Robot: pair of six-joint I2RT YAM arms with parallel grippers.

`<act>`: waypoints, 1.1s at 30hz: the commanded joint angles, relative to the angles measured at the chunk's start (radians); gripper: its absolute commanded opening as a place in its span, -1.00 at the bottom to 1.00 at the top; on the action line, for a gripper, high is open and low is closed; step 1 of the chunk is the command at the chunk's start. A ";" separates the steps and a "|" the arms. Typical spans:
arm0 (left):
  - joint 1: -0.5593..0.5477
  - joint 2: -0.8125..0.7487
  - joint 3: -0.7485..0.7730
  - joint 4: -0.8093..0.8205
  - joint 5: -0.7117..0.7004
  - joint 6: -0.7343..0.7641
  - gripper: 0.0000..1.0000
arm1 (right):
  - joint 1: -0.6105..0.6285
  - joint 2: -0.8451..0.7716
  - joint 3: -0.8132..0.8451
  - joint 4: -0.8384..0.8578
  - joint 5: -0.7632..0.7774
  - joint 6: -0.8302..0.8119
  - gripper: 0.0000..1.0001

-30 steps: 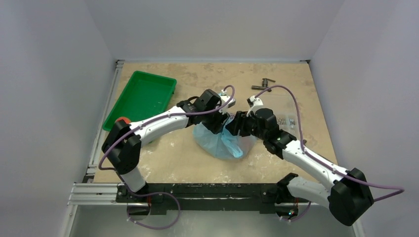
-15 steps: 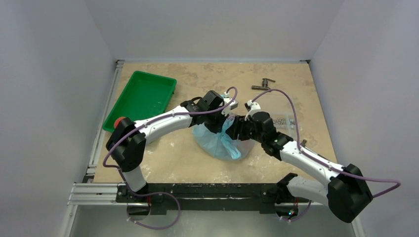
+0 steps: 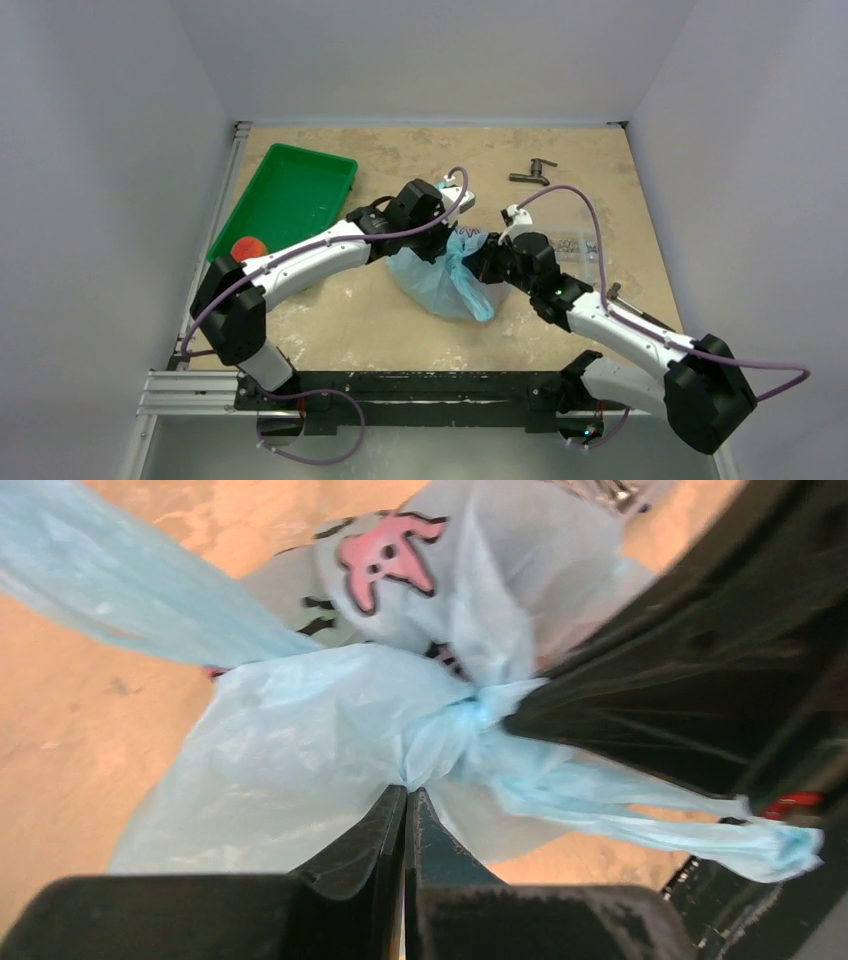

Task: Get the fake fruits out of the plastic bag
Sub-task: Untie the plastic bag at the center of the board.

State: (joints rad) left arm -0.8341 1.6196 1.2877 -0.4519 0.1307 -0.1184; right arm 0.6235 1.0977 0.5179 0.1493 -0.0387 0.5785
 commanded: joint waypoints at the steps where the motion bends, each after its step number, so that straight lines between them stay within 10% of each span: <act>1: -0.002 -0.095 -0.039 0.039 -0.318 -0.049 -1.00 | -0.001 -0.143 -0.109 0.060 0.130 0.133 -1.00; 5: 0.023 -0.128 -0.061 0.024 -0.428 -0.079 -1.00 | -0.002 -0.346 -0.297 0.234 0.153 0.296 -1.00; 14: 0.030 -0.191 -0.087 0.098 -0.139 -0.016 -1.00 | -0.002 -0.278 -0.231 0.223 0.032 0.120 -1.00; 21: 0.022 -0.188 -0.067 0.080 -0.097 0.007 0.08 | 0.000 -0.176 -0.196 0.280 -0.114 0.049 -1.00; 33: -0.011 -0.012 0.062 -0.076 -0.166 0.018 0.29 | 0.013 -0.162 -0.210 0.312 -0.167 0.032 -1.00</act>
State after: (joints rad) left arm -0.8333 1.5757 1.3048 -0.4797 -0.0074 -0.1169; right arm 0.6277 0.9405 0.2863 0.3954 -0.1619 0.6315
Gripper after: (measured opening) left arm 0.658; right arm 0.007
